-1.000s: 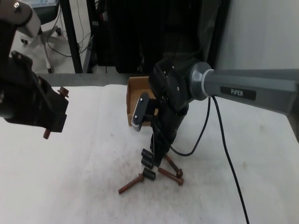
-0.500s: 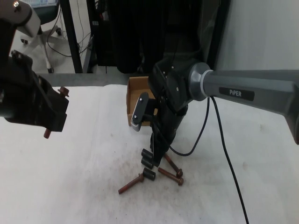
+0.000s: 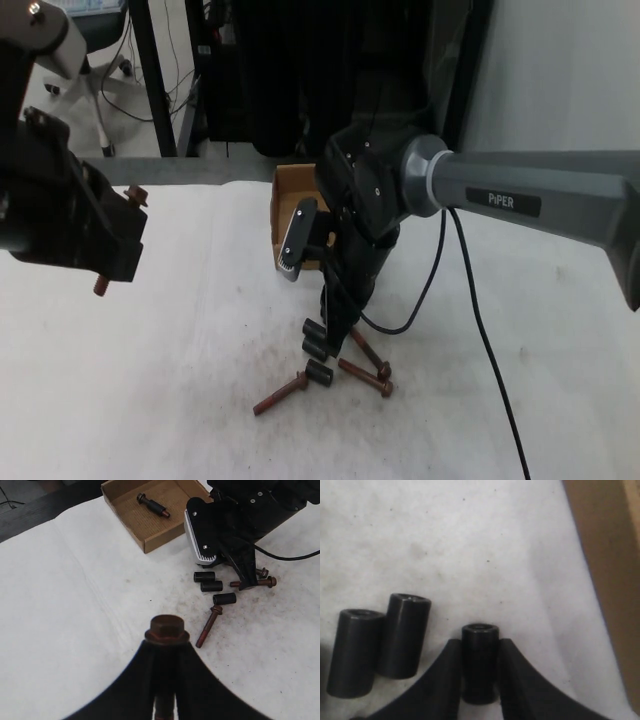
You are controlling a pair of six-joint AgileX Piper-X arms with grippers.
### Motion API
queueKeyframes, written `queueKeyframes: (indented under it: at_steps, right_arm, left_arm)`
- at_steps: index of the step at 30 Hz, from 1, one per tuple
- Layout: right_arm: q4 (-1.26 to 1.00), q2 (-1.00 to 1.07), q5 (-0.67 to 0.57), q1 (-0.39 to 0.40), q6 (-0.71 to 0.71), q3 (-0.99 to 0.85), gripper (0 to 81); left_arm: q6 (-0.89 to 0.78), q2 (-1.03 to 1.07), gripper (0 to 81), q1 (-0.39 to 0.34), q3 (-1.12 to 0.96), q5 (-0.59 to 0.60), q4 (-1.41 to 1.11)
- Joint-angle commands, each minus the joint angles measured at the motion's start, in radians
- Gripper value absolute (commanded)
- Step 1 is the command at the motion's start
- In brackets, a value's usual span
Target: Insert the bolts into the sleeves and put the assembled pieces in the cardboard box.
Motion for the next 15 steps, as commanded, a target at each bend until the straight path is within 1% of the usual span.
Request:
queueKeyframes:
  at_steps: [1,6,10,11,12,14,15]
  right_arm:
    - [-0.021,0.034,0.047,-0.002,0.0,0.005,0.5]
    - [0.006,-0.02,0.056,-0.002,0.141,0.005,0.8]
    - [0.091,-0.143,0.045,-0.009,0.176,0.005,0.8]
    - [0.111,-0.183,0.018,-0.014,0.215,0.005,0.8]
    - [0.126,-0.216,-0.042,-0.02,0.253,0.008,0.8]
    - [0.128,-0.3,-0.192,-0.043,0.365,0.01,0.8]
    - [0.103,-0.34,-0.271,-0.058,0.448,0.016,0.8]
  left_arm:
    - [0.001,-0.013,0.1,0.003,-0.001,0.0,-0.013]
    - [-0.004,-0.016,0.1,0.003,-0.001,0.0,-0.035]
    - [-0.047,-0.045,0.1,0.003,-0.001,0.0,-0.124]
    - [-0.064,-0.057,0.1,0.003,-0.001,0.002,-0.163]
    - [-0.076,-0.071,0.1,0.003,-0.001,0.012,-0.2]
    - [-0.116,-0.097,0.1,0.003,-0.001,0.074,-0.313]
    - [-0.142,-0.106,0.1,0.003,-0.001,0.112,-0.379]
